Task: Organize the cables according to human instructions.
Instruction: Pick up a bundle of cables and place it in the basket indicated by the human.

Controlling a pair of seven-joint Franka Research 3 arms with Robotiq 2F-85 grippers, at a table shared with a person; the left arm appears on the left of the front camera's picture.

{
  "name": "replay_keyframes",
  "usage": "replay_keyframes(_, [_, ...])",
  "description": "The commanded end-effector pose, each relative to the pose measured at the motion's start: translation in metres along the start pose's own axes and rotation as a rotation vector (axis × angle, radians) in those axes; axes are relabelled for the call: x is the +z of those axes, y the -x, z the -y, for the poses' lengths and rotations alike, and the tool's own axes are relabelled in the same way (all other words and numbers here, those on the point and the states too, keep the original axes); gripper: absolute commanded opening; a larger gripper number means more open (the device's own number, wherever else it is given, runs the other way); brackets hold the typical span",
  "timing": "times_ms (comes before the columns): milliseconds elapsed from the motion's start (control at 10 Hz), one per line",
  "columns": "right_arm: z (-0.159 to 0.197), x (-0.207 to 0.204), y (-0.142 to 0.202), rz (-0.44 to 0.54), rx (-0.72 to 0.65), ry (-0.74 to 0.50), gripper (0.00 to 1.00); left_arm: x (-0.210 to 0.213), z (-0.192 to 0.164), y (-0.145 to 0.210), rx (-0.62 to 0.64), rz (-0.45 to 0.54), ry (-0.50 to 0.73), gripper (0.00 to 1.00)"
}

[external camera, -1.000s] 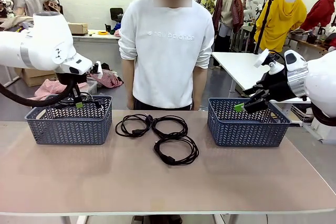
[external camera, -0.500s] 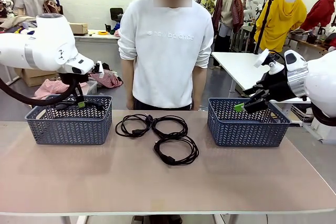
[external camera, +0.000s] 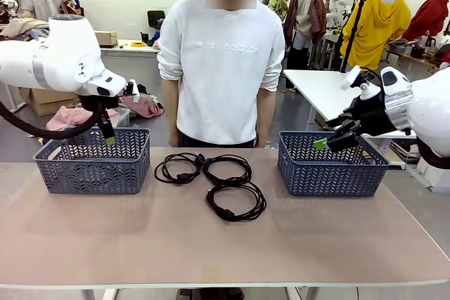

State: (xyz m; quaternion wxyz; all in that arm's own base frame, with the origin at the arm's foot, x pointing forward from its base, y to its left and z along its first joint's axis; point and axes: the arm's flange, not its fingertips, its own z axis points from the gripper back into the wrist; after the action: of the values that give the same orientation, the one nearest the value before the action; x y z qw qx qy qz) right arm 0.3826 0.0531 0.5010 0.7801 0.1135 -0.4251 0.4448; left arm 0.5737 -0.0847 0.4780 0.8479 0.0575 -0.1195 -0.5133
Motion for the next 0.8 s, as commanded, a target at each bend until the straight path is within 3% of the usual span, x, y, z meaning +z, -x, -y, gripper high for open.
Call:
replay_keyframes(0, [0.0007,-0.0016,0.0005,0.005,0.006,0.0,1.0,0.0059,-0.0006,0.0004,0.019,-0.013,0.018,0.95])
replay_keyframes(100, [0.0007,-0.0016,0.0005,0.005,0.006,0.0,1.0,0.0057,-0.0001,0.0006,0.021,-0.015,0.027,1.0])
replay_keyframes(600, [0.0007,-0.0016,0.0005,0.005,0.006,0.0,1.0,0.0036,-0.0007,0.0035,0.112,-0.013,0.064,1.0])
replay_keyframes(700, [0.0007,-0.0016,0.0005,0.005,0.006,0.0,1.0,0.0003,0.0022,0.0006,0.032,-0.012,0.037,1.0])
